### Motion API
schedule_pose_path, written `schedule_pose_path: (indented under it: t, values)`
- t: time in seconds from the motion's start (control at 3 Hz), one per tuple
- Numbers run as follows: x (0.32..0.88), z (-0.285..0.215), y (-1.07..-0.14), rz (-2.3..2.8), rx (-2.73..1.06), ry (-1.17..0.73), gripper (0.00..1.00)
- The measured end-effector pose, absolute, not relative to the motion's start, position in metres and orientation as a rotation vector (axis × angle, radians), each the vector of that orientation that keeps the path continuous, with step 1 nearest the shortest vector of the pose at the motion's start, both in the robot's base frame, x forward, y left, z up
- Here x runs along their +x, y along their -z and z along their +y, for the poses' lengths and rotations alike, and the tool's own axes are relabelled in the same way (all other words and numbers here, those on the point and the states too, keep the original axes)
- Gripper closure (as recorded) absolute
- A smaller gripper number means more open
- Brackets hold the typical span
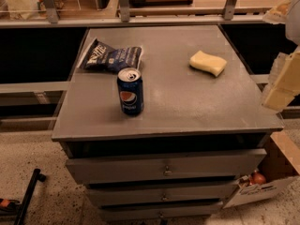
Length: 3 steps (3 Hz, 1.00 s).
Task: Move sponge near pepsi can
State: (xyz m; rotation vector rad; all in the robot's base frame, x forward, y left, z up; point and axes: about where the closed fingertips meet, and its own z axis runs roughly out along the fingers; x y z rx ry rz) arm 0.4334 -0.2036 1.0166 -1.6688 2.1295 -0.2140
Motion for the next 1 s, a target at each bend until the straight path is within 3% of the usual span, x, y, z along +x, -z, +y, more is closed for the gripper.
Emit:
schedule_pose_path:
  t: [0.33, 1.0]
  values:
    - [0.434, -0.204, -1.018, 2.126, -1.667, 0.216, 0.00]
    - [0.491, -0.229, -1.000, 2.136, -1.565, 0.249, 0.00]
